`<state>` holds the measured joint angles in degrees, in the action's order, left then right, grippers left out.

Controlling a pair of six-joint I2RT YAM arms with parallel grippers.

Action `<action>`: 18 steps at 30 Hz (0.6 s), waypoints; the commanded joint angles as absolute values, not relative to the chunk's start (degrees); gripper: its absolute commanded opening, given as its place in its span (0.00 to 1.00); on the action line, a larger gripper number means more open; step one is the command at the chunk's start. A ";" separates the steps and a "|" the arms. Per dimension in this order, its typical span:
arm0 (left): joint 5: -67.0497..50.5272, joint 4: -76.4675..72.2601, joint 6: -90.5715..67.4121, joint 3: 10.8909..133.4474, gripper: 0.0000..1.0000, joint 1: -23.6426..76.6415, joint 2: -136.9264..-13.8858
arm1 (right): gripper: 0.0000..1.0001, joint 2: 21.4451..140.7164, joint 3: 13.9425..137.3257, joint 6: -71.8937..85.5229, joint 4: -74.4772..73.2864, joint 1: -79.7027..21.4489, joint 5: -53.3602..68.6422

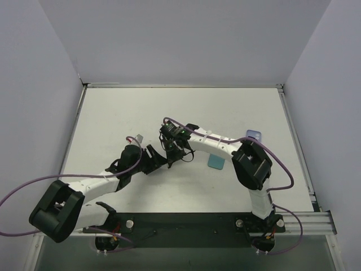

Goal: Take the phone out of the phone case
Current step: Remove the phone case from the phone.

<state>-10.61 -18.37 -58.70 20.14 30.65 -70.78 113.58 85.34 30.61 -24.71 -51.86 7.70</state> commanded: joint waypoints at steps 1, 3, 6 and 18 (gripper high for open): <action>-8.17 -14.86 -56.16 22.94 0.67 30.85 -69.08 | 0.00 120.67 85.08 31.99 -20.83 -54.40 13.45; -7.74 -14.77 -55.55 23.55 0.65 30.85 -69.34 | 0.00 121.02 85.51 31.99 -20.92 -54.49 13.80; -6.77 -13.72 -53.80 25.21 0.60 30.85 -69.70 | 0.00 121.64 85.96 32.17 -21.27 -54.75 14.32; -1.06 -4.75 -47.38 30.32 0.53 31.55 -70.66 | 0.00 123.22 87.98 31.91 -22.59 -55.63 14.59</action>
